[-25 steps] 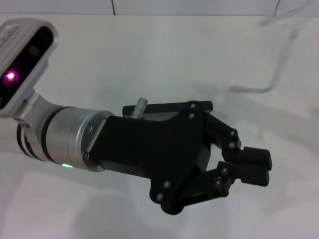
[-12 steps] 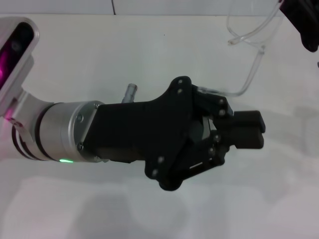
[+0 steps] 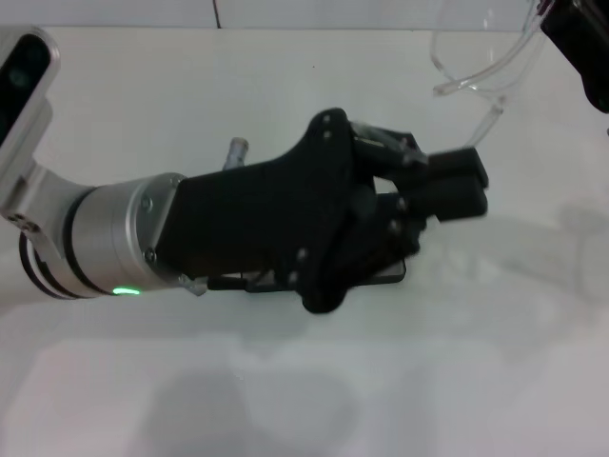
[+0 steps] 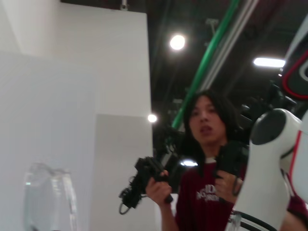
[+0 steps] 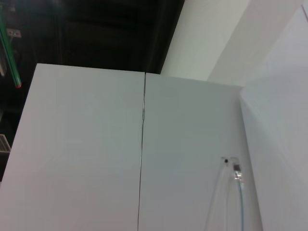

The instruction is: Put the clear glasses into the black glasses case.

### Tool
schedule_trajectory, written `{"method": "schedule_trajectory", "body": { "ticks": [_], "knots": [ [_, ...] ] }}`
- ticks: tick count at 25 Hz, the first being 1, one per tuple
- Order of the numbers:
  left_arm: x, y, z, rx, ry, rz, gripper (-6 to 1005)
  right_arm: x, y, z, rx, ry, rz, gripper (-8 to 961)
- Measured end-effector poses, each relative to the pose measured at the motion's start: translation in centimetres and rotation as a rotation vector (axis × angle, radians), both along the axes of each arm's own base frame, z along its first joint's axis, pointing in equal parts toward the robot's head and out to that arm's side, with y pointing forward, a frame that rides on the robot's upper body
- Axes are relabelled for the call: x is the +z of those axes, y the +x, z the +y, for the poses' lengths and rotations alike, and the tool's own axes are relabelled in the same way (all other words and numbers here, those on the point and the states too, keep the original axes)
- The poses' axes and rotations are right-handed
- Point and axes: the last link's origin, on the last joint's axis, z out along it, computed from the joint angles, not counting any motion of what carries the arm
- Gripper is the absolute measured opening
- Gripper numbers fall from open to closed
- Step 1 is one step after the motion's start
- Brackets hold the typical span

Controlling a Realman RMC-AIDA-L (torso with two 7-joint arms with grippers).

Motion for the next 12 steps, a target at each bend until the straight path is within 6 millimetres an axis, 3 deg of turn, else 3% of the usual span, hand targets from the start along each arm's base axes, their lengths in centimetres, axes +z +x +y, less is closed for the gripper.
{"method": "schedule_trajectory", "body": {
  "ticks": [12],
  "knots": [
    [0.53,-0.53,0.59,0.080,0.013,-0.050,86,-0.27,-0.11,0.12,-0.007,-0.013,-0.007,116]
  ]
}}
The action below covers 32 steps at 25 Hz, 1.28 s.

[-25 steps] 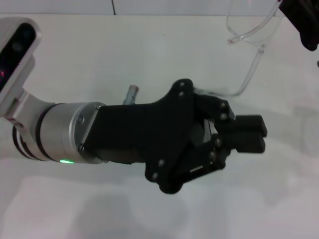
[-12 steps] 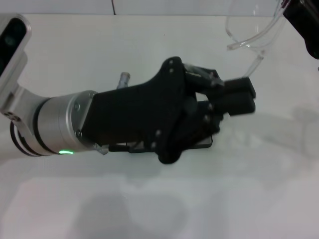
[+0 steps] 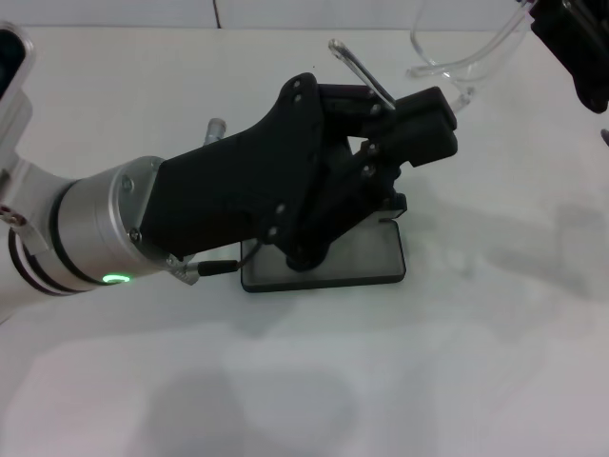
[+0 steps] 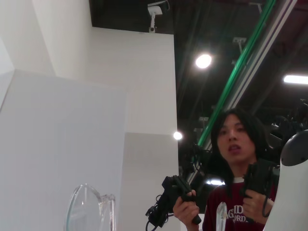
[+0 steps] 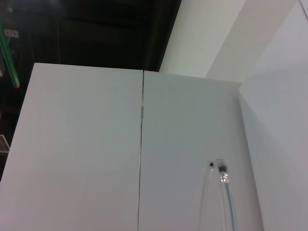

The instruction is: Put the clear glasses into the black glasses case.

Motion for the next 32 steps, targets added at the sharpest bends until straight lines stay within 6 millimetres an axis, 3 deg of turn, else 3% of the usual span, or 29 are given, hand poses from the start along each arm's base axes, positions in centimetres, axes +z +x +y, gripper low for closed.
{"method": "schedule_trajectory", "body": {
  "ticks": [18,32],
  "knots": [
    [-0.2,0.1,0.0,-0.008,-0.017,0.010,86,-1.3,-1.0,0.4,0.010,-0.060,-0.050,116],
    [-0.5,-0.2,-0.2,0.000,-0.023,0.030,86,-1.2,-0.6,0.4,-0.011,-0.058,-0.044,115]
  ]
}}
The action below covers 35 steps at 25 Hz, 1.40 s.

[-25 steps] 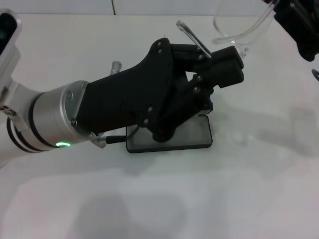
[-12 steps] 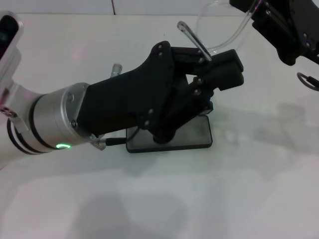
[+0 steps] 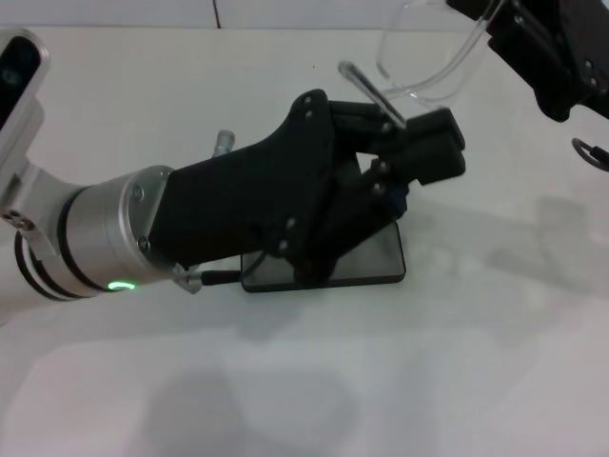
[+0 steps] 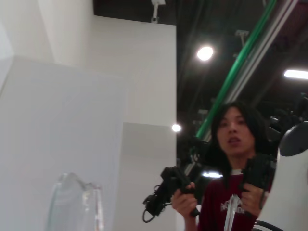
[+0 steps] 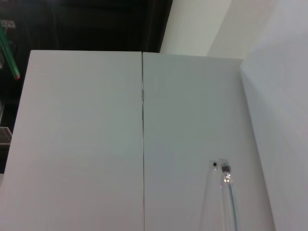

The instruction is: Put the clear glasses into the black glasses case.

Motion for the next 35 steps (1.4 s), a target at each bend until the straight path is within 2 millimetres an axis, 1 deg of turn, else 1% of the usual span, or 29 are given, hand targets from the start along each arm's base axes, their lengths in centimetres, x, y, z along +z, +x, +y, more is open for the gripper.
{"method": "schedule_trajectory", "body": {
  "ticks": [12,21,31,35],
  "knots": [
    [-0.3,0.6,-0.7,-0.097,-0.018,0.030,86,0.4,0.6,-0.1,-0.028,0.019,0.023,114],
    [0.4,0.4,-0.2,-0.038,0.026,-0.024,87,0.0,0.7,0.2,-0.050,0.019,0.004,115],
    [-0.1,0.3,0.6,0.019,0.039,0.004,87,-1.1,-0.1,0.8,-0.042,-0.014,-0.056,115],
    [-0.1,-0.1,1.1,0.066,0.053,0.013,87,-1.4,-0.3,0.9,-0.039,-0.022,-0.074,115]
  ]
}}
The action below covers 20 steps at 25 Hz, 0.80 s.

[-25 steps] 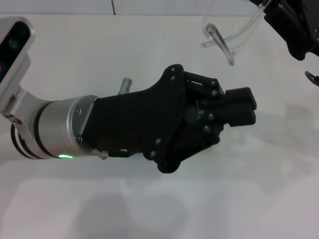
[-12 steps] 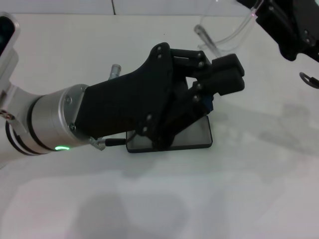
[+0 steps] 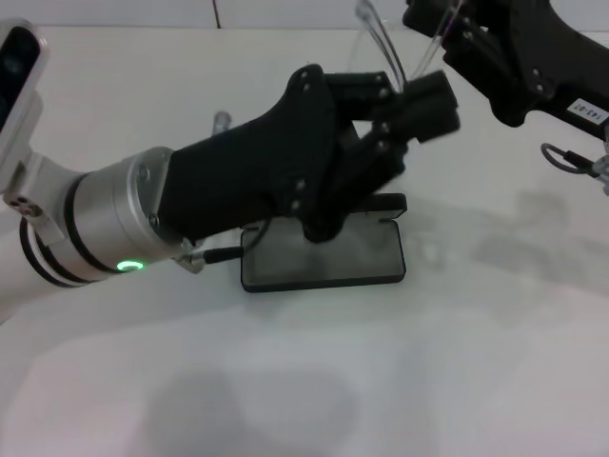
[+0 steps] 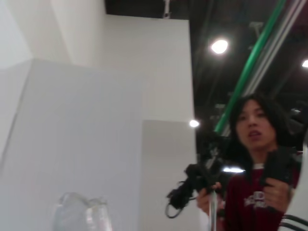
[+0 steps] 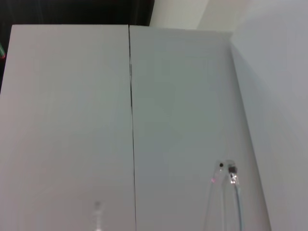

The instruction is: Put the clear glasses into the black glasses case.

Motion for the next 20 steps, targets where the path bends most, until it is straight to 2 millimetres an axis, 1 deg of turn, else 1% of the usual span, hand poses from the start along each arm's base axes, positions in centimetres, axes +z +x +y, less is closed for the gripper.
{"method": "schedule_trajectory", "body": {
  "ticks": [6,20],
  "knots": [
    [0.3,-0.8,0.7,0.071,0.013,-0.015,87,-0.3,-0.1,0.1,0.002,-0.008,-0.019,116],
    [0.0,-0.9,1.5,0.124,-0.003,0.011,87,-1.1,-0.6,0.1,0.023,-0.044,-0.063,117]
  ]
}}
